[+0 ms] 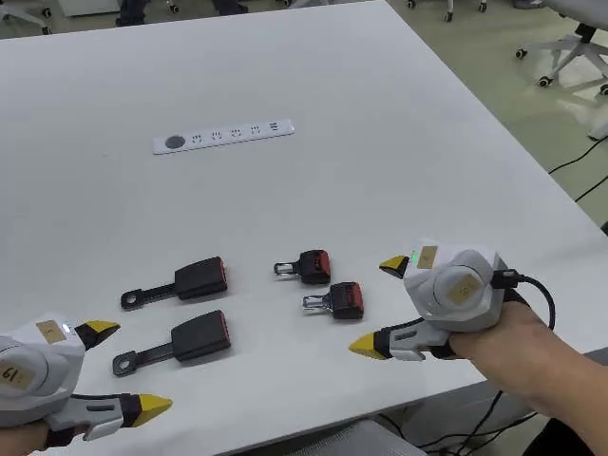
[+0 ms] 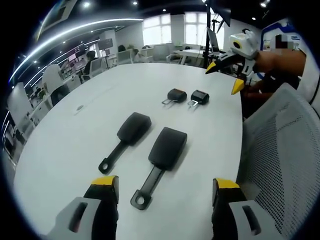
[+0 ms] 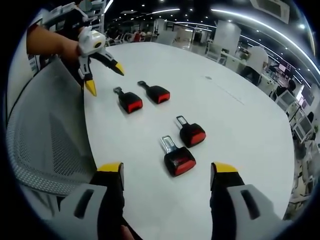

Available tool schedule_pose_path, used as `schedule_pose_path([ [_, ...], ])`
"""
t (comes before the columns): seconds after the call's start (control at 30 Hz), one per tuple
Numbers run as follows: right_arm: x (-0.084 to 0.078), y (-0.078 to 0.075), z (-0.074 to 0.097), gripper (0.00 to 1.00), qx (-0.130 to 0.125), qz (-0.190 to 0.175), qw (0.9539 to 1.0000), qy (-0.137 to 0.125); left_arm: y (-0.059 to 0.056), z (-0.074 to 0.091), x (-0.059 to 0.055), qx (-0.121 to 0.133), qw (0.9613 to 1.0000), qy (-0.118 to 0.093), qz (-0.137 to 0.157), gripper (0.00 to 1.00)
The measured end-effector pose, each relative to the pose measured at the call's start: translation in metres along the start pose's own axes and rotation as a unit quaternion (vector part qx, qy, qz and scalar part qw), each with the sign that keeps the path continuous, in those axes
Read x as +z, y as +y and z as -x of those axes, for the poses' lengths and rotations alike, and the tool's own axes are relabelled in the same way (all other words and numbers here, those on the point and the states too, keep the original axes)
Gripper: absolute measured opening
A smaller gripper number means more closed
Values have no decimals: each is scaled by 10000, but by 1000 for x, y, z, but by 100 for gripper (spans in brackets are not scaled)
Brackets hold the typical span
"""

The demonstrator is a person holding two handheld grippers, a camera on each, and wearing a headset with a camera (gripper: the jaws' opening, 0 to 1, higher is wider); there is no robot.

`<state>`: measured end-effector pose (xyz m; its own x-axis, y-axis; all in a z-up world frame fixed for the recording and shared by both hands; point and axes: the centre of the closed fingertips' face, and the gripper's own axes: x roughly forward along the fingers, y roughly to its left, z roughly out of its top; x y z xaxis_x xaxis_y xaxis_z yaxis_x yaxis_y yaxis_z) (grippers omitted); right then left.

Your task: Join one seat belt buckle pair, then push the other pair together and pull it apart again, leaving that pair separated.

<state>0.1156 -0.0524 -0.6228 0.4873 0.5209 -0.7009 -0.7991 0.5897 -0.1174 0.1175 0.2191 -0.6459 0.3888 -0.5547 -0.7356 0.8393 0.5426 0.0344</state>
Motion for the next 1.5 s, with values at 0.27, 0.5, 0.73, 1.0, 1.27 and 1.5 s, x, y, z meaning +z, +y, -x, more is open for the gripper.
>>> schedule_pose_path([
  [0.27,1,0,-5,65,87,34,9999,37,-3,-8,6,-82,9999,5,-60,71],
  [0.5,3,2,-16,55,293,85,9995,47,-5,-17,3,-198,9994,139,-253,69],
  [0.73,9,2,-28,50,401,352,9985,74,-3,-27,3,-280,9988,213,-348,65],
  [1.0,5,-4,-36,46,447,387,9982,137,-4,-37,9,-382,9973,342,-523,61],
  [1.27,2,-11,-45,40,540,453,9972,241,-13,-57,10,-542,9950,471,-691,60],
  [1.5,-12,-17,-57,40,605,655,9948,498,-24,-64,17,-691,9914,506,-989,58],
])
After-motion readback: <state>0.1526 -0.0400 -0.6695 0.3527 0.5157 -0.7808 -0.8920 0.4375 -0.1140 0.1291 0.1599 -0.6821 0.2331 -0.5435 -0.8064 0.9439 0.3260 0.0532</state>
